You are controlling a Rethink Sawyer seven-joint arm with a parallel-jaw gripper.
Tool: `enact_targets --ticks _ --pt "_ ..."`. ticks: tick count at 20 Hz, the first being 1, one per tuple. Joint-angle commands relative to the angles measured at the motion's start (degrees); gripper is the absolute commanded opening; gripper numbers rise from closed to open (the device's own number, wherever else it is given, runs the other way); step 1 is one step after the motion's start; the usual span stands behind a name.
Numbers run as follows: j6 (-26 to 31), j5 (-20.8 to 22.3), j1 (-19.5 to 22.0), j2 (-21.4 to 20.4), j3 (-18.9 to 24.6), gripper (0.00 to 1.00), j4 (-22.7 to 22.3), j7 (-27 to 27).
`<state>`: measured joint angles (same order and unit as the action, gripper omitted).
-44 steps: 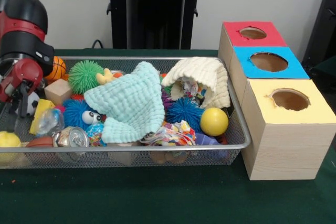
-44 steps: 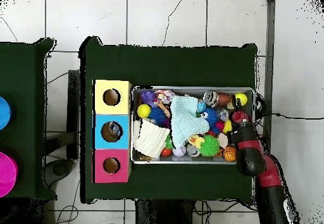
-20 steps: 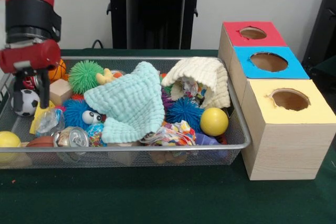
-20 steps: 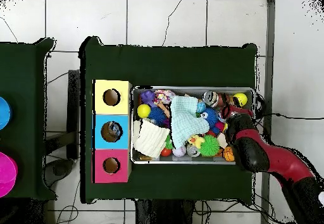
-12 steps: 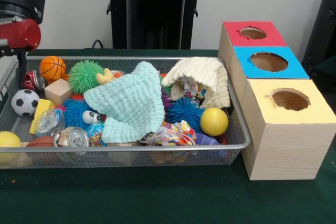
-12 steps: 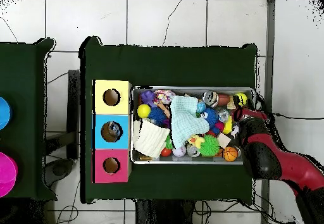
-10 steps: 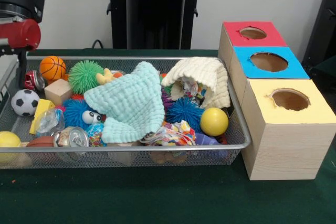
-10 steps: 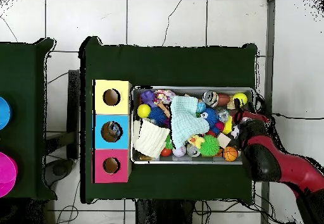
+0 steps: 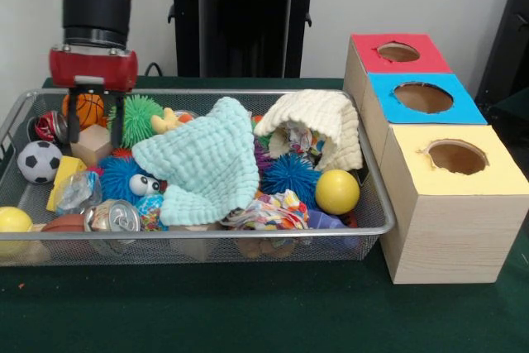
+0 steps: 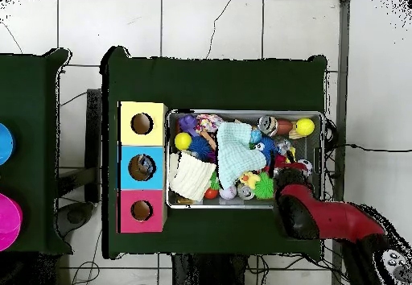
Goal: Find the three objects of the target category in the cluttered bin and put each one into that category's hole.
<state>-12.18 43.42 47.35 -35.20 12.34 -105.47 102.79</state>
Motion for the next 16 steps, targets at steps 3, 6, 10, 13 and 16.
enact_targets --ticks 3,6,10,13,16 --pt "-6.90 1.19 -10.43 -0.37 -14.78 1.00 -3.33 2.61" --pt "-10.12 -0.41 -13.11 2.05 -18.25 1.00 -2.15 2.52" --pt "-16.21 -2.59 -15.68 4.21 -23.70 1.00 -0.50 0.45" --pt "-19.35 -3.07 -16.78 4.33 -26.03 1.00 0.55 -1.19" --pt "-21.91 -2.57 -17.21 4.85 -27.19 1.00 1.97 -2.29"
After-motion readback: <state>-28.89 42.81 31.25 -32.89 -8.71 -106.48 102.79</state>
